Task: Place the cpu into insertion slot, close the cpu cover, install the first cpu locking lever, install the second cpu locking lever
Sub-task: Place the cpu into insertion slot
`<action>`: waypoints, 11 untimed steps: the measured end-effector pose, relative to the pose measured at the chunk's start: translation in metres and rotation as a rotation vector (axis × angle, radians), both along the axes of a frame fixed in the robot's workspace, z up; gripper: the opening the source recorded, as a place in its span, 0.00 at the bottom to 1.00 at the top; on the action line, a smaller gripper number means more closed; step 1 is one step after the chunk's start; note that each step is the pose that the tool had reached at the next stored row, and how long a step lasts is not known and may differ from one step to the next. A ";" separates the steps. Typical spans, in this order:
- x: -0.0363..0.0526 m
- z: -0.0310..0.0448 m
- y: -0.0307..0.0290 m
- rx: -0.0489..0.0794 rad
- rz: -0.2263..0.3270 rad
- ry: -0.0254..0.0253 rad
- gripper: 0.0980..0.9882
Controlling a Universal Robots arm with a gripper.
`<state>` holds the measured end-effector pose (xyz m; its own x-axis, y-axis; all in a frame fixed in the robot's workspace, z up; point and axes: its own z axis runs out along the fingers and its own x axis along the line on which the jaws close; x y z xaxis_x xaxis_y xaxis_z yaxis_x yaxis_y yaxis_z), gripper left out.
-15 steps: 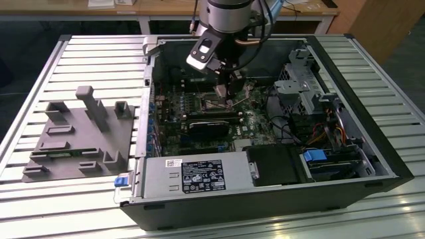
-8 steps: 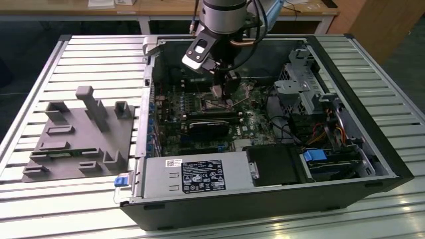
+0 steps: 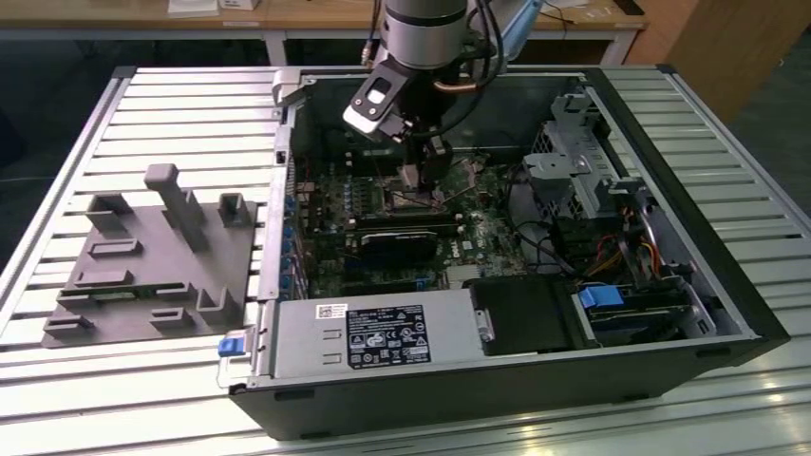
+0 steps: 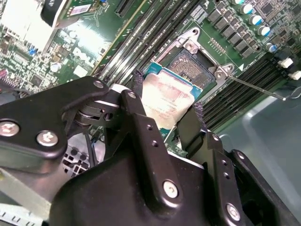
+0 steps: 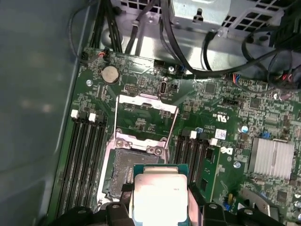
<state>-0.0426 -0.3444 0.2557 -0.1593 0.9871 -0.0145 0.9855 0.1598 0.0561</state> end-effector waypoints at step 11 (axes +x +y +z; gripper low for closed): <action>-0.0013 -0.0084 0.0090 0.000 -0.058 0.0032 0.49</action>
